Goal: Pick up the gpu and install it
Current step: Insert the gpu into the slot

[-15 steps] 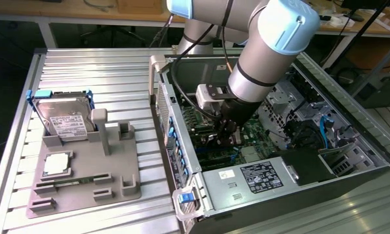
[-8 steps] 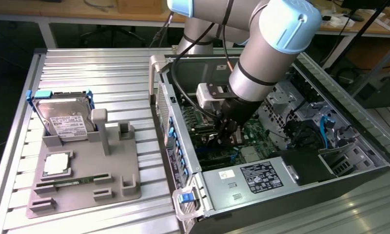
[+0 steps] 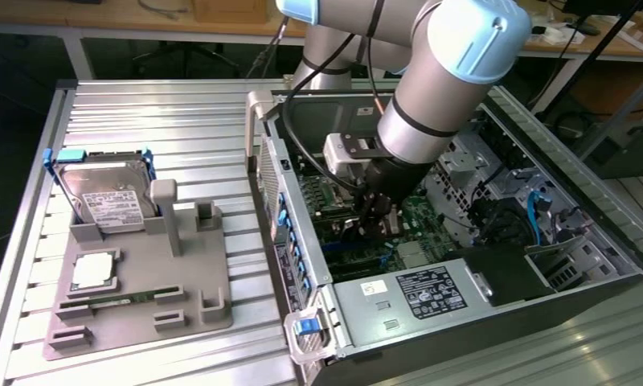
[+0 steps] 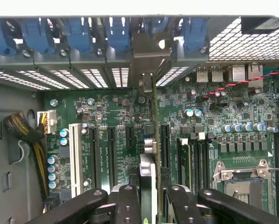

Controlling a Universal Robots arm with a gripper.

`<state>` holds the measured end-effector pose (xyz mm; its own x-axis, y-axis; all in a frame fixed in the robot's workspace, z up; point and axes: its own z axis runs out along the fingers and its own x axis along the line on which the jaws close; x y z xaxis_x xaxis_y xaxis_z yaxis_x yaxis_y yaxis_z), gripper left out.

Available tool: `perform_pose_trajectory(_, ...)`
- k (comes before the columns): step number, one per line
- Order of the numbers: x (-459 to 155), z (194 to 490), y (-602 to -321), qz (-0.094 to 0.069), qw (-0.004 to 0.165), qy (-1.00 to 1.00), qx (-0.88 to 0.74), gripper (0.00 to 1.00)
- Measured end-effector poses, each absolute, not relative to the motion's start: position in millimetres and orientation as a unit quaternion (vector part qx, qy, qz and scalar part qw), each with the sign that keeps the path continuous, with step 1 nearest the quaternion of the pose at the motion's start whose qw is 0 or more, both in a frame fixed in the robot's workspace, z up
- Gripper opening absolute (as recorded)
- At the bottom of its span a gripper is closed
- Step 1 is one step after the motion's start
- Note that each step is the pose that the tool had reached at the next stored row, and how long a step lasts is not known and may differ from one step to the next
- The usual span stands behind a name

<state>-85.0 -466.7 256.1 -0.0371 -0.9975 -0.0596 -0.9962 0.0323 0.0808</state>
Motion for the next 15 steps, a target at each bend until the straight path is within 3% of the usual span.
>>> perform_pose_trajectory(15,-85.1,247.7,-466.8,-0.050,0.007,-0.718,0.694,0.27)
